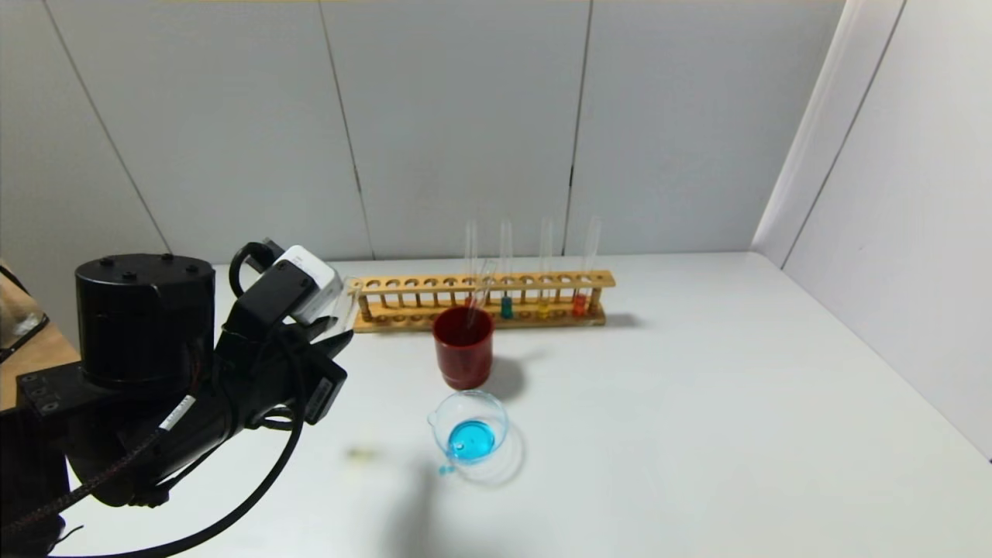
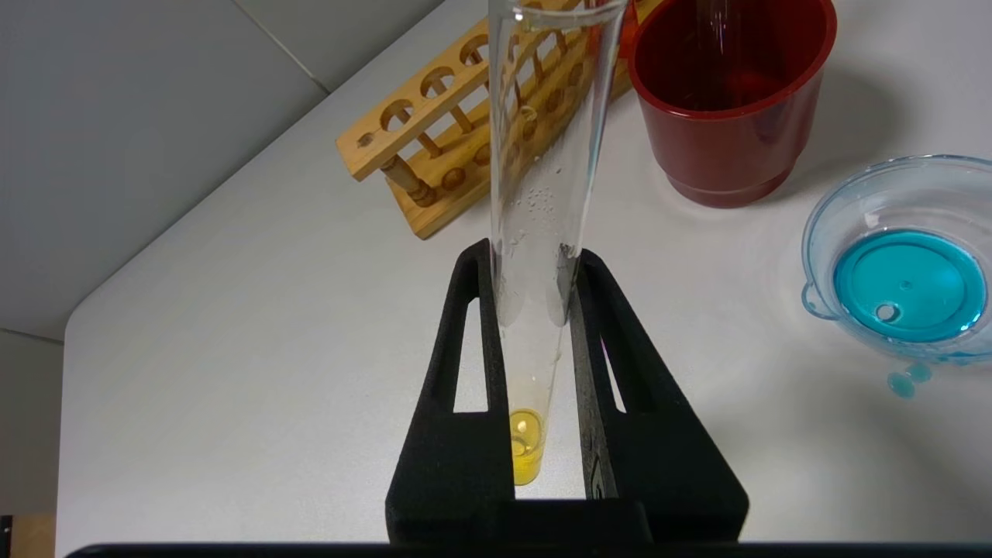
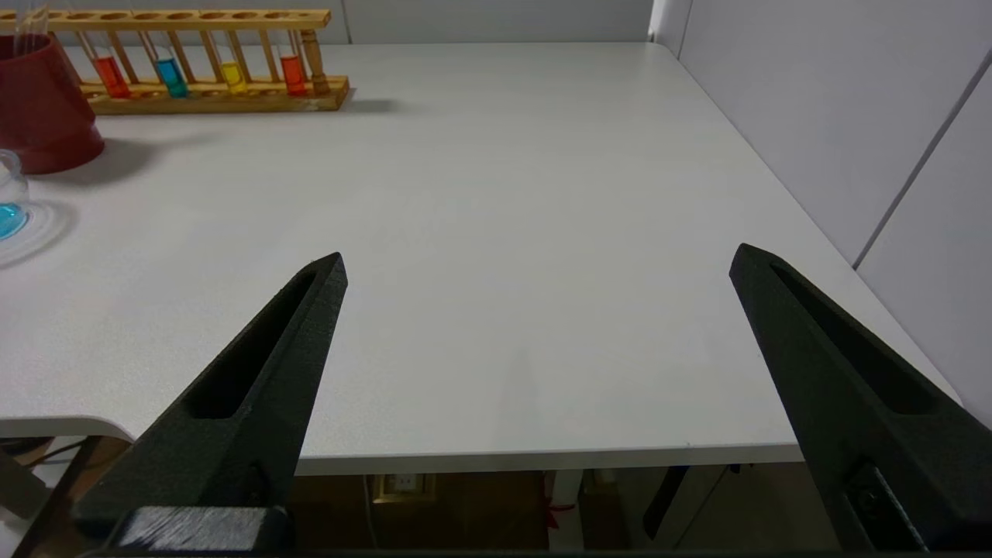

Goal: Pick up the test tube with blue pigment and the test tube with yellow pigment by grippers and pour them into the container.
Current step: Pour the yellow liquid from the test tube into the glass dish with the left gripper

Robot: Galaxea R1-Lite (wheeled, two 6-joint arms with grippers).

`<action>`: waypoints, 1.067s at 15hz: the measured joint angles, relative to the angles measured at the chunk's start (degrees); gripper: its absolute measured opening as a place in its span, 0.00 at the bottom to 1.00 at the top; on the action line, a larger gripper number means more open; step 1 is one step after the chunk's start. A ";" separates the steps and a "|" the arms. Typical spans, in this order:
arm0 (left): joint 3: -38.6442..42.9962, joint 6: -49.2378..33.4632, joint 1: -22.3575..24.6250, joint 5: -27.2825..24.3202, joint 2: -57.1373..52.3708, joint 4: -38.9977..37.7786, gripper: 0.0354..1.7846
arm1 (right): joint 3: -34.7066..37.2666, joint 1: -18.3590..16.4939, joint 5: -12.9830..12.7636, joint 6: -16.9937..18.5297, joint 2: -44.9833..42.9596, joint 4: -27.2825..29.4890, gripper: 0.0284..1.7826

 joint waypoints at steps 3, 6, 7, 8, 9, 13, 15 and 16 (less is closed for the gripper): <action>-0.44 0.16 0.57 0.00 1.46 -0.55 0.13 | 0.00 0.00 0.00 0.00 0.00 0.00 0.97; -1.08 3.41 1.07 -0.20 2.79 -2.45 0.13 | 0.00 0.00 0.00 0.00 0.00 0.02 0.97; -1.13 5.86 1.07 -0.41 3.04 -3.24 0.13 | 0.00 0.00 0.00 0.00 0.00 0.00 0.97; -1.13 7.69 0.96 -0.59 3.23 -3.77 0.13 | 0.00 0.00 0.02 0.00 0.00 0.00 0.97; -1.13 8.68 0.61 -0.66 3.32 -3.83 0.13 | 0.00 0.00 0.00 0.00 0.00 0.00 0.97; -0.98 7.85 0.09 -0.59 3.32 -3.83 0.13 | 0.00 0.00 0.00 0.00 0.00 0.00 0.97; -0.65 5.32 0.46 -0.61 3.17 -3.41 0.13 | 0.00 0.00 0.00 0.00 0.00 0.00 0.97; -0.63 4.07 1.18 -0.63 3.01 -3.28 0.13 | 0.00 0.00 0.00 0.00 0.00 0.00 0.97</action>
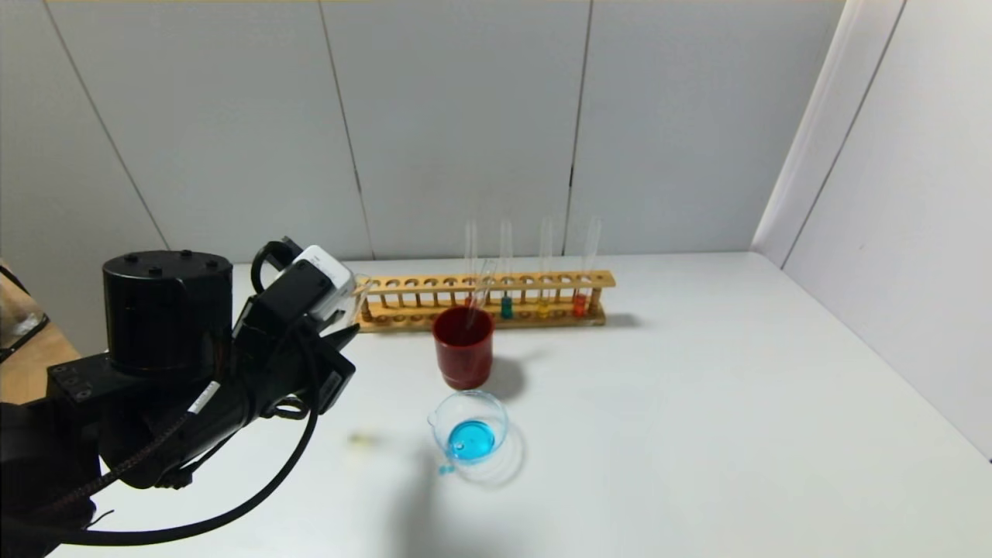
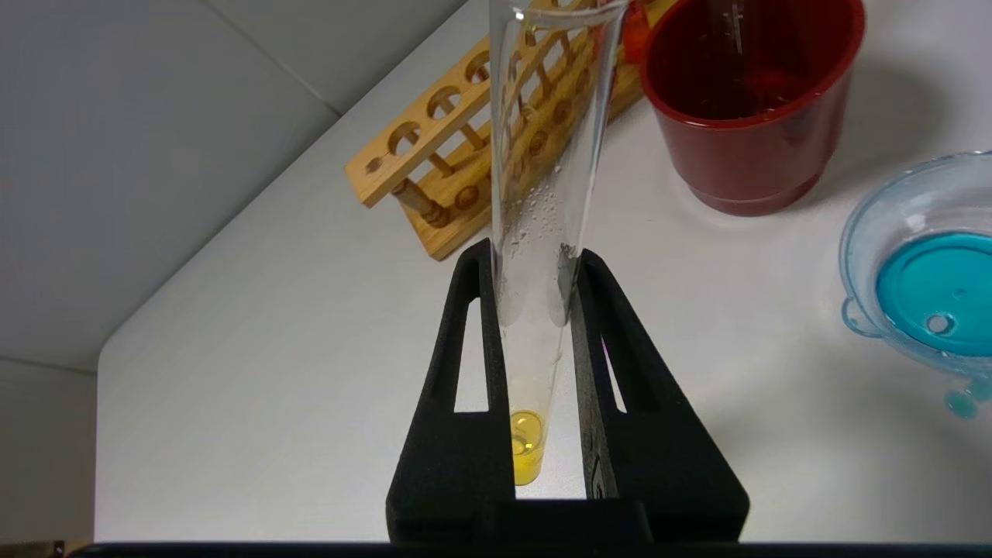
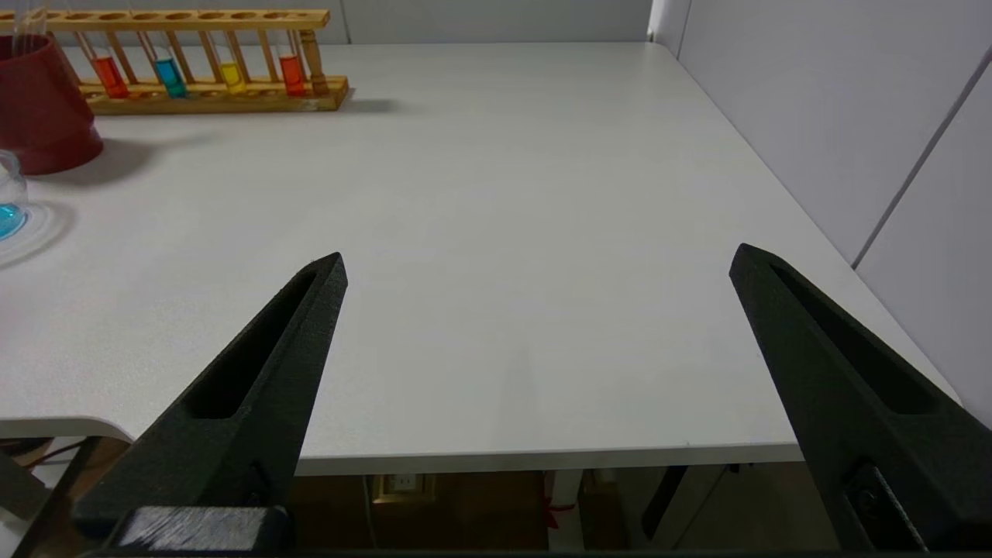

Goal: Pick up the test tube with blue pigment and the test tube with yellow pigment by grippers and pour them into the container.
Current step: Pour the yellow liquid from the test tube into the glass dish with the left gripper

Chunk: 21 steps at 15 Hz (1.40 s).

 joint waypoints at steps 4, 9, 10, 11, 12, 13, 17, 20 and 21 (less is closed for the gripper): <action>-0.22 -0.84 5.13 -0.80 -2.18 2.23 0.13 | 0.00 0.00 0.00 0.00 0.00 0.00 0.97; 0.20 -1.12 14.28 -9.81 -8.06 6.73 0.13 | 0.00 0.00 0.00 0.00 0.00 0.00 0.97; 0.40 -1.62 15.58 -11.92 -9.41 7.64 0.13 | 0.00 0.00 0.00 0.00 0.00 0.00 0.97; 0.62 -2.06 16.70 -13.82 -10.81 8.66 0.13 | 0.00 0.00 0.00 0.00 0.00 0.00 0.97; 0.93 -2.26 17.62 -15.85 -12.36 9.85 0.13 | 0.00 0.00 0.00 0.00 0.00 0.00 0.97; 1.27 -2.36 18.19 -17.91 -13.87 11.03 0.13 | 0.00 0.00 0.00 0.00 0.00 0.00 0.97; 3.16 -1.95 22.69 -28.36 -18.94 14.49 0.13 | 0.00 0.00 0.00 0.00 0.00 0.00 0.97; 3.79 -1.07 25.09 -36.55 -21.02 16.70 0.13 | 0.00 0.00 0.00 0.00 0.00 0.00 0.97; 3.80 0.48 25.31 -37.64 -21.31 16.81 0.13 | 0.00 0.00 0.00 0.00 0.00 0.00 0.97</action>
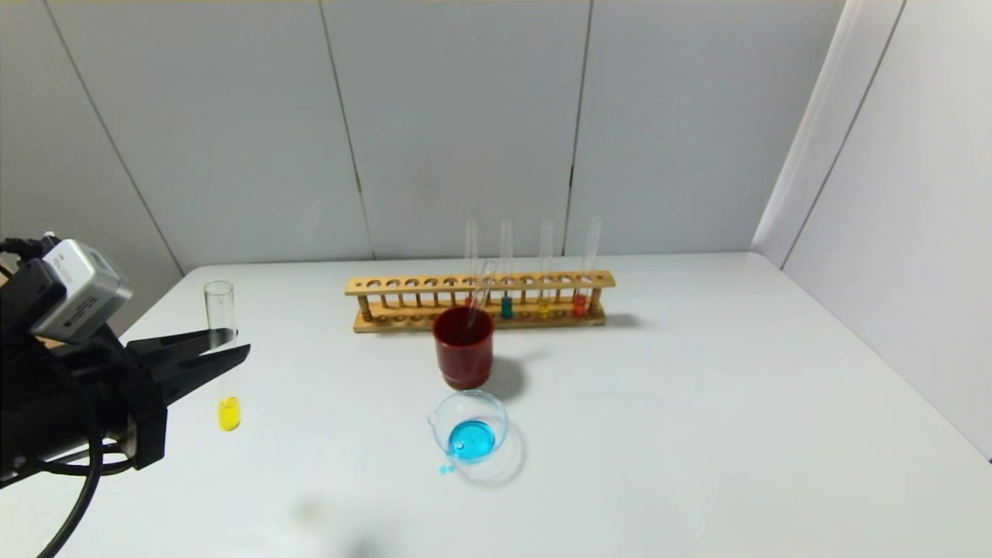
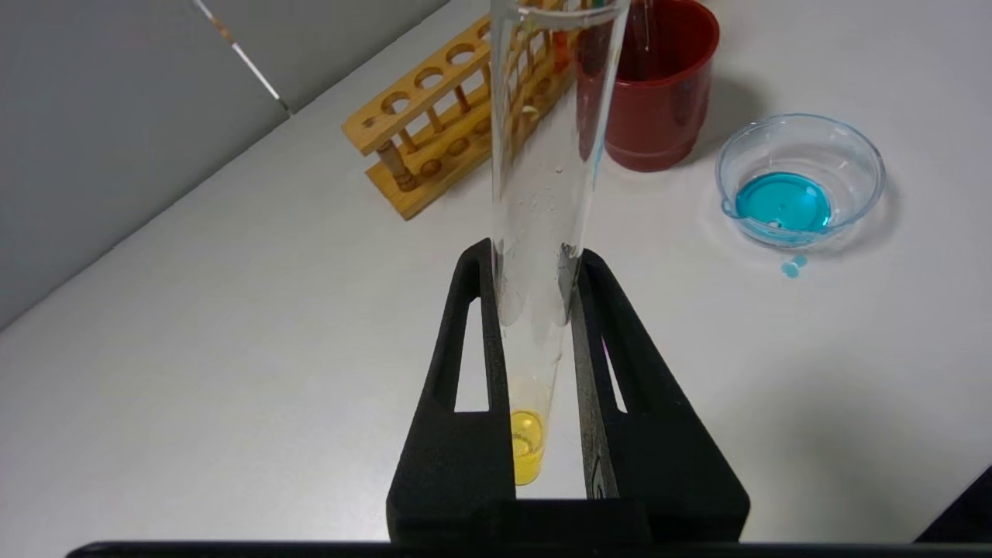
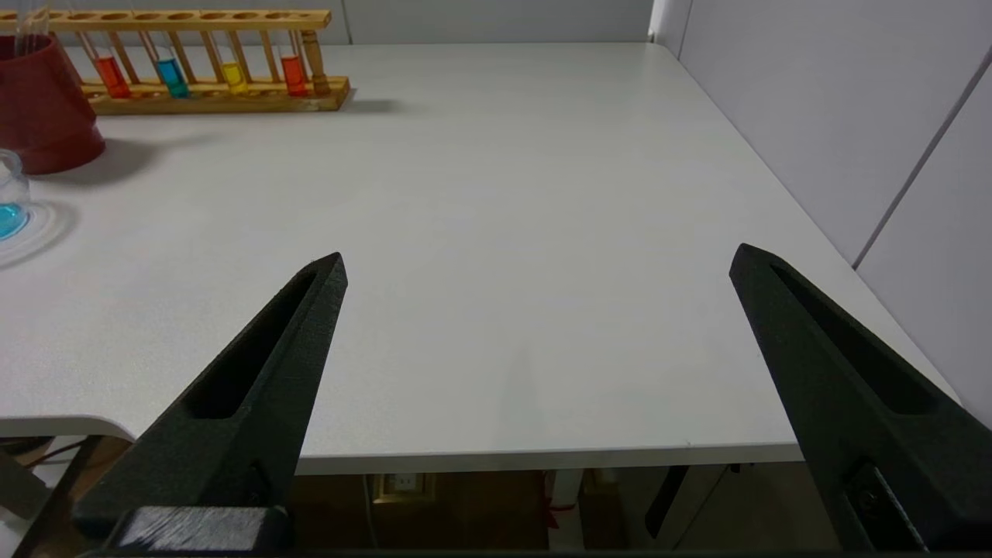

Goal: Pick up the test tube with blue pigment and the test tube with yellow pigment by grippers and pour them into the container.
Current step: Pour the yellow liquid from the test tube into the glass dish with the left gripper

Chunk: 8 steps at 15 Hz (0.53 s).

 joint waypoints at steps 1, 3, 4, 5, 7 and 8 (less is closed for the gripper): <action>0.00 2.15 0.07 -0.77 -0.09 0.15 0.13 | 0.00 0.00 0.00 0.00 0.00 0.00 0.97; 0.02 7.03 -0.28 -1.24 -0.06 1.28 0.13 | 0.00 0.00 0.00 0.00 0.00 0.00 0.97; 0.02 9.01 -0.44 -1.22 -0.02 2.40 0.13 | 0.00 0.00 0.00 0.00 0.00 0.00 0.97; 0.02 10.42 -0.48 -1.22 0.09 3.10 0.13 | 0.00 0.00 0.00 0.00 0.00 0.00 0.97; -0.33 11.45 -0.39 -1.32 0.27 4.63 0.13 | 0.00 0.00 0.00 0.00 0.00 0.00 0.97; -0.61 11.56 -0.34 -1.22 0.30 5.55 0.13 | 0.00 0.00 0.00 0.00 0.00 0.00 0.97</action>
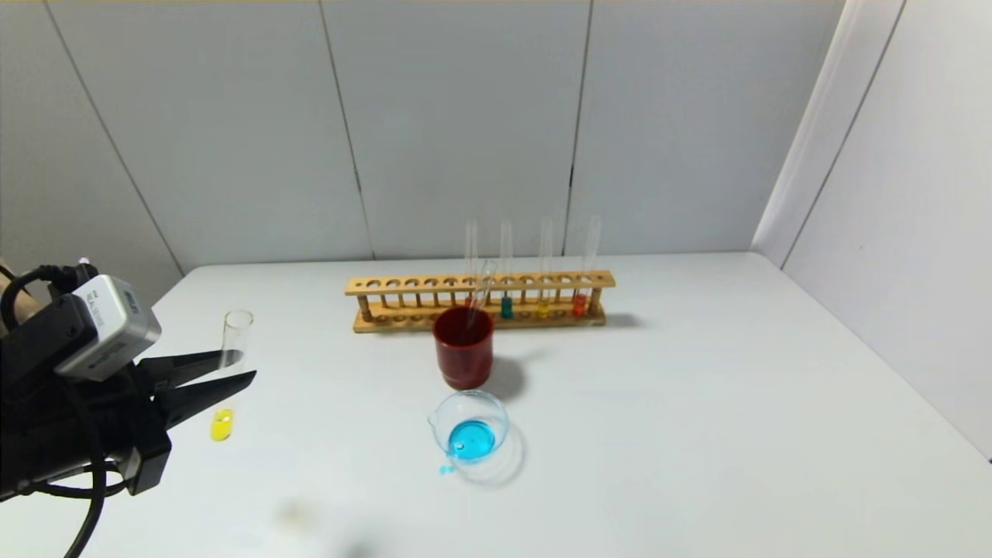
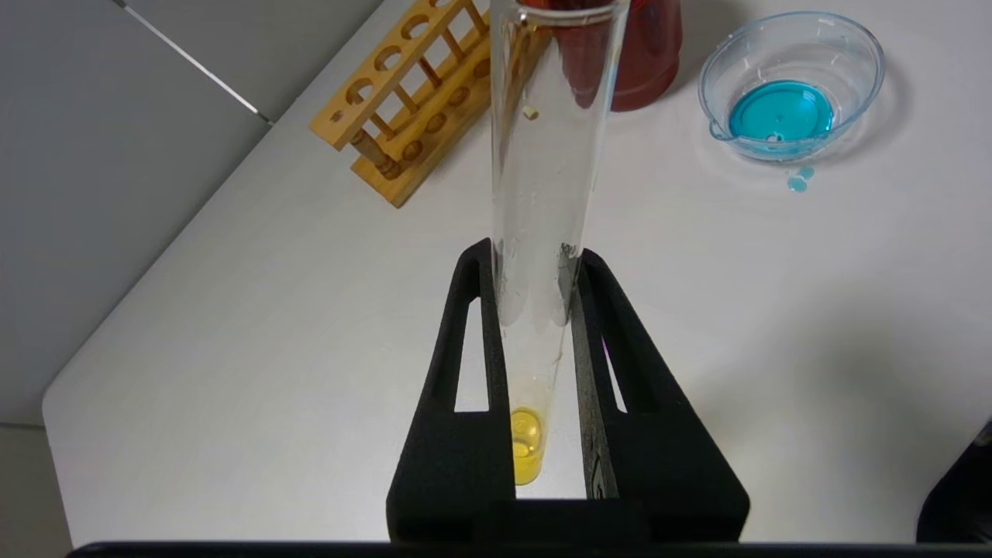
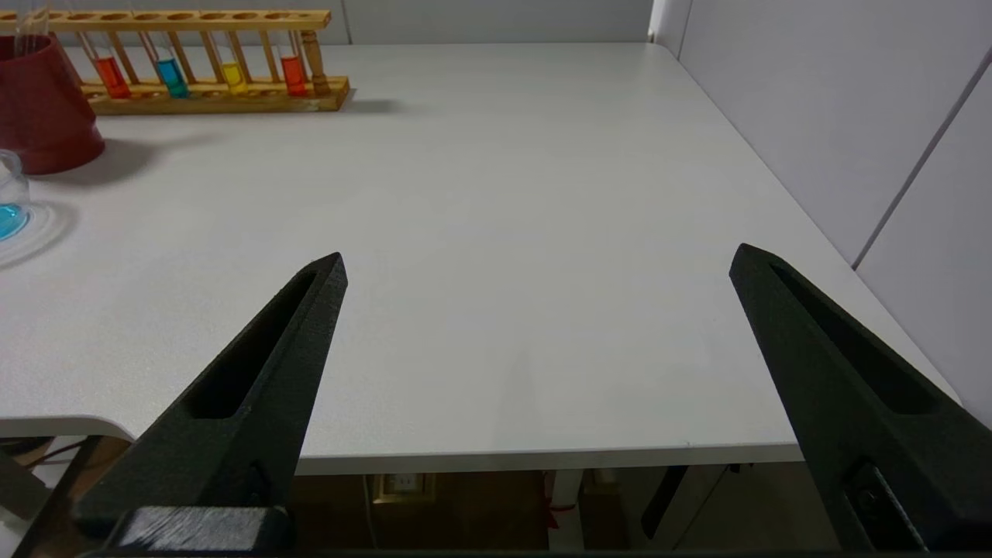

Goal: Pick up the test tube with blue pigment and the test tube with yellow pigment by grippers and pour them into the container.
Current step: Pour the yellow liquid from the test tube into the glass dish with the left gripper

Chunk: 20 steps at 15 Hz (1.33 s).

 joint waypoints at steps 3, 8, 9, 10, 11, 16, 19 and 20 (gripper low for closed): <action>-0.11 0.27 -0.46 0.37 0.40 0.16 0.13 | 0.00 -0.02 0.00 0.00 0.00 0.02 0.97; -0.50 0.22 -5.92 3.06 3.27 -1.27 0.13 | 0.00 0.00 0.00 0.00 0.00 0.00 0.97; -0.57 0.22 -7.28 4.34 4.13 -2.15 0.13 | 0.00 0.00 0.00 -0.01 0.00 0.02 0.97; -0.66 0.24 -8.70 5.83 5.03 -3.30 0.13 | 0.00 0.00 0.00 0.00 0.00 0.00 0.97; -0.74 0.24 -10.30 7.73 6.08 -4.63 0.13 | 0.00 0.00 0.00 0.00 0.00 0.00 0.97; -0.99 0.44 -16.15 14.56 11.11 -8.70 0.13 | 0.00 0.00 0.00 0.00 0.00 0.00 0.97; -1.27 1.90 -19.07 18.33 14.13 -11.85 0.13 | 0.00 0.00 0.00 0.00 0.00 0.00 0.97; -1.29 2.19 -20.36 19.64 15.32 -13.26 0.13 | 0.00 0.00 0.00 0.00 0.00 0.00 0.97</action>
